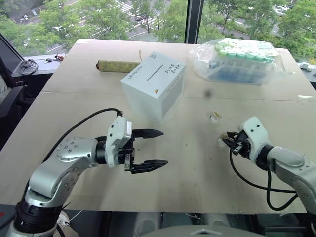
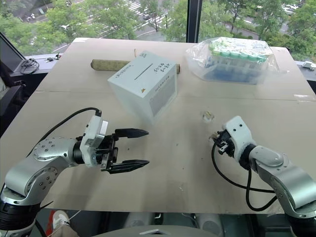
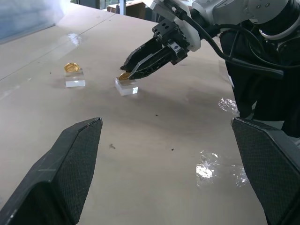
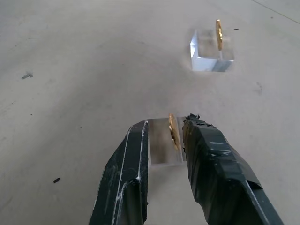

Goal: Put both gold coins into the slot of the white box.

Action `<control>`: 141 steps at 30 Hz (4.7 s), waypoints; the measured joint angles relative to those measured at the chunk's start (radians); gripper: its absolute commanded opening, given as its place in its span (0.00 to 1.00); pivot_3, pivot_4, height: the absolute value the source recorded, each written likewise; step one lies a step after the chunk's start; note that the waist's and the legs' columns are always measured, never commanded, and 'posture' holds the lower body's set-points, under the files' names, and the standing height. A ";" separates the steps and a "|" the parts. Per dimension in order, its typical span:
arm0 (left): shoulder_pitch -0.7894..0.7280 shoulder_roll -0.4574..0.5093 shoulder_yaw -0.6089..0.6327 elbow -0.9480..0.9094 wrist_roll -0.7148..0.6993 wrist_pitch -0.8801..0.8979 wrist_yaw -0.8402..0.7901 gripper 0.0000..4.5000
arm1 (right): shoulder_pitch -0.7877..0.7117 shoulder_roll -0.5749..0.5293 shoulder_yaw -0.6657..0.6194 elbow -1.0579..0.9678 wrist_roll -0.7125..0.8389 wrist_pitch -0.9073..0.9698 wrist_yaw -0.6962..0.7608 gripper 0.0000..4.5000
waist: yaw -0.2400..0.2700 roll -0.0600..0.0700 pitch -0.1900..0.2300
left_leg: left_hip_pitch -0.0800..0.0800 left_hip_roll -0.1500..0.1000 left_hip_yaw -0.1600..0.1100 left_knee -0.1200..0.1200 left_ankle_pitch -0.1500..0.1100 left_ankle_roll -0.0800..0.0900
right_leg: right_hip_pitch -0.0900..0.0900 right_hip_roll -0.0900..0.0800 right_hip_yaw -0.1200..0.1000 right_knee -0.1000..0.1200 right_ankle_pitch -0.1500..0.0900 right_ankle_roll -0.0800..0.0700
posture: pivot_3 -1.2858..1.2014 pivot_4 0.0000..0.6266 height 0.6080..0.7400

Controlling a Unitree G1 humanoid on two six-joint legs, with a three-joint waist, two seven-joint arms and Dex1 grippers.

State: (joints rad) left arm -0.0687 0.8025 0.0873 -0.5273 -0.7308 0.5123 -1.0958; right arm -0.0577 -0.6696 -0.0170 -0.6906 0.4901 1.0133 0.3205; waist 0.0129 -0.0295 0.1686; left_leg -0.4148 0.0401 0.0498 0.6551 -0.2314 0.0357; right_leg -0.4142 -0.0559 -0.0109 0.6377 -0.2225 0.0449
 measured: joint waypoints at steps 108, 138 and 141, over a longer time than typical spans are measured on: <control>-0.486 -0.251 -0.095 0.225 -0.353 0.455 0.084 0.00 | -0.171 -0.273 -0.122 -0.132 1.161 -0.253 -0.211 0.19 | 0.000 -0.001 0.000 | 0.000 -0.001 -0.001 0.002 0.000 0.000 | 0.000 0.001 0.001 0.003 0.001 -0.001 | 0.52 0.24 1.00; -0.784 -0.119 0.055 0.415 -0.091 0.433 0.579 0.00 | 0.269 -0.247 -0.516 -0.223 0.521 -0.434 0.228 0.99 | 0.002 -0.003 0.001 | -0.001 -0.001 -0.002 0.010 0.000 0.000 | 0.003 0.004 0.003 0.004 -0.001 0.004 | 0.52 0.24 1.00; -0.903 -0.097 0.009 0.503 0.000 0.494 0.646 0.00 | 0.253 -0.245 -0.550 -0.201 0.502 -0.456 0.256 0.99 | 0.002 -0.004 0.001 | -0.002 -0.001 -0.002 0.010 0.000 0.000 | 0.002 0.004 0.003 0.004 -0.001 0.003 | 0.52 0.24 1.00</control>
State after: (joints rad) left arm -0.9722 0.7056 0.0960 -0.0248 -0.7309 1.0059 -0.4497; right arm 0.1952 -0.9141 -0.5670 -0.8912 0.9923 0.5574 0.5766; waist 0.0150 -0.0335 0.1701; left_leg -0.4171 0.0388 0.0476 0.6655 -0.2315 0.0358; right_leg -0.4119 -0.0521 -0.0078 0.6416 -0.2236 0.0483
